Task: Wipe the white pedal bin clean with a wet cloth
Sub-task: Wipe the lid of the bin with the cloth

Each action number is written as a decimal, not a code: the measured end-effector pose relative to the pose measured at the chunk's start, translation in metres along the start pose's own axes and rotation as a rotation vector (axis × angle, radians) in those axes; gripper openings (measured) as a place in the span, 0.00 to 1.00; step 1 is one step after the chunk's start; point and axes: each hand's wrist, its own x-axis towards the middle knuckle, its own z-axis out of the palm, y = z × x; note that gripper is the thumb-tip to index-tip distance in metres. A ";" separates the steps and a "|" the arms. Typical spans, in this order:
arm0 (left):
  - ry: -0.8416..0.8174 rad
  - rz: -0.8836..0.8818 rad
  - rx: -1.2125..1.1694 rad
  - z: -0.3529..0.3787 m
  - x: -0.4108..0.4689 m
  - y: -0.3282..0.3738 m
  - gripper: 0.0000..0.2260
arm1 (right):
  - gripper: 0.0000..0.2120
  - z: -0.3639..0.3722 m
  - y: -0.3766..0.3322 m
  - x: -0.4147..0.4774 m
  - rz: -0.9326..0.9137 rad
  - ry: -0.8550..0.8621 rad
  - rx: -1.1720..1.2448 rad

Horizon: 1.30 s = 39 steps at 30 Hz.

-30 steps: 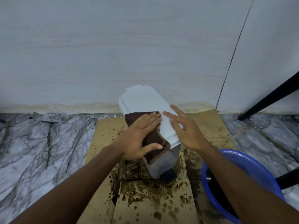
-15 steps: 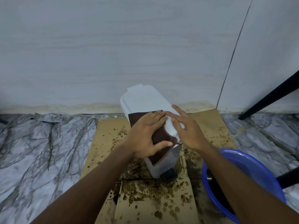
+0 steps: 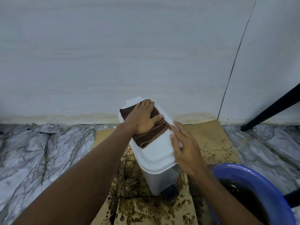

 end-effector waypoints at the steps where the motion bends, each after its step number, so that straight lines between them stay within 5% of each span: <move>1: -0.006 0.018 -0.001 -0.001 0.006 -0.001 0.37 | 0.22 0.003 -0.003 -0.002 -0.019 0.029 -0.055; 9: 0.007 0.173 0.032 -0.015 0.045 -0.004 0.26 | 0.43 0.037 -0.028 -0.032 -0.299 0.132 -0.311; 16: 0.004 0.145 -0.006 -0.021 0.039 -0.021 0.29 | 0.37 0.014 -0.017 -0.014 -0.252 0.017 -0.220; 29: 0.080 -0.194 -0.014 -0.015 -0.013 -0.027 0.31 | 0.33 -0.052 0.025 0.041 -0.275 -0.263 0.045; 35: 0.109 -0.014 -0.030 -0.005 -0.065 -0.032 0.42 | 0.41 -0.052 0.020 0.031 -0.169 -0.412 0.013; 39: 0.097 0.148 0.052 0.004 -0.103 -0.034 0.41 | 0.34 -0.036 0.009 0.024 -0.036 -0.319 0.006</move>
